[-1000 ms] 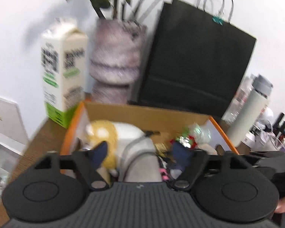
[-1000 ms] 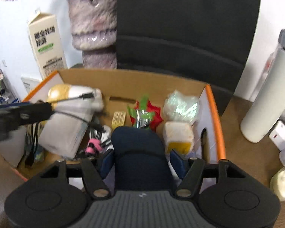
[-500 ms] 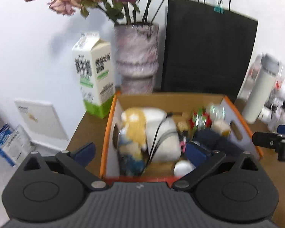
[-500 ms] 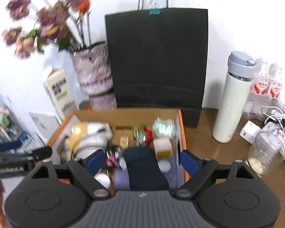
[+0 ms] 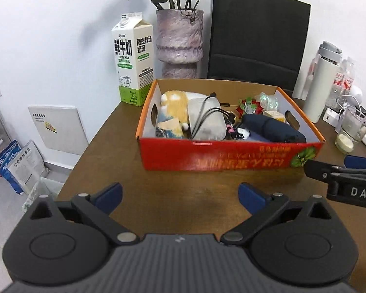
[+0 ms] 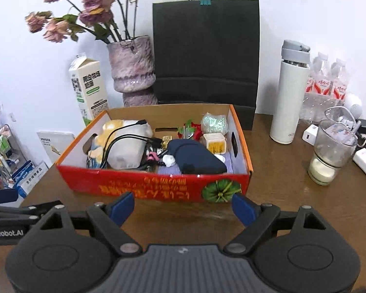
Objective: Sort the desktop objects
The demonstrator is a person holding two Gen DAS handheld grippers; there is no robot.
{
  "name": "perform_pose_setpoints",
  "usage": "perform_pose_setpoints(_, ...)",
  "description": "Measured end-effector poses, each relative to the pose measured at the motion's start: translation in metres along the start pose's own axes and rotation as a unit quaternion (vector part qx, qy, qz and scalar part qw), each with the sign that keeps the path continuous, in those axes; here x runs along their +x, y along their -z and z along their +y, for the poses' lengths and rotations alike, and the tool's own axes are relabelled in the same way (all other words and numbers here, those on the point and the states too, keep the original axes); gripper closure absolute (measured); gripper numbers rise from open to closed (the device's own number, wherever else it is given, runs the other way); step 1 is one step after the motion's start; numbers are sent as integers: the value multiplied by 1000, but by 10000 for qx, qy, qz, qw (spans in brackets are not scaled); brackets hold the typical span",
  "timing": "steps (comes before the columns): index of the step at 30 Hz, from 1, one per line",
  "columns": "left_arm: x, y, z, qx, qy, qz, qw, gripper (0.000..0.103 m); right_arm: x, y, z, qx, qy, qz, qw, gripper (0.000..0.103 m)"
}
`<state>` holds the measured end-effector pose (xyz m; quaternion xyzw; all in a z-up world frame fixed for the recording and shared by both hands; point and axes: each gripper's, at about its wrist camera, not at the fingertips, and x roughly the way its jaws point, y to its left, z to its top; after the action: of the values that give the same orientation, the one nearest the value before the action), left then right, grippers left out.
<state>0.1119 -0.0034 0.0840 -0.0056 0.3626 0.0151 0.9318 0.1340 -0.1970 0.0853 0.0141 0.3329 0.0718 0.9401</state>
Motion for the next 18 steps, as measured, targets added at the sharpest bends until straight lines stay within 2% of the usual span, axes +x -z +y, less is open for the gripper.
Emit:
perform_pose_setpoints(7,-17,49,-1,133,-73,-276,9995,0,-27,44,7,-126,93,-319,9994,13)
perform_pose_setpoints(12,-20,97,8,2,59,-83,9999,0,-39,90,8,-173,173,-274,9993,13)
perform_pose_setpoints(18,-27,144,13,128,121,210,9996,0,-56,141,14,-222,189,-167,9994,13)
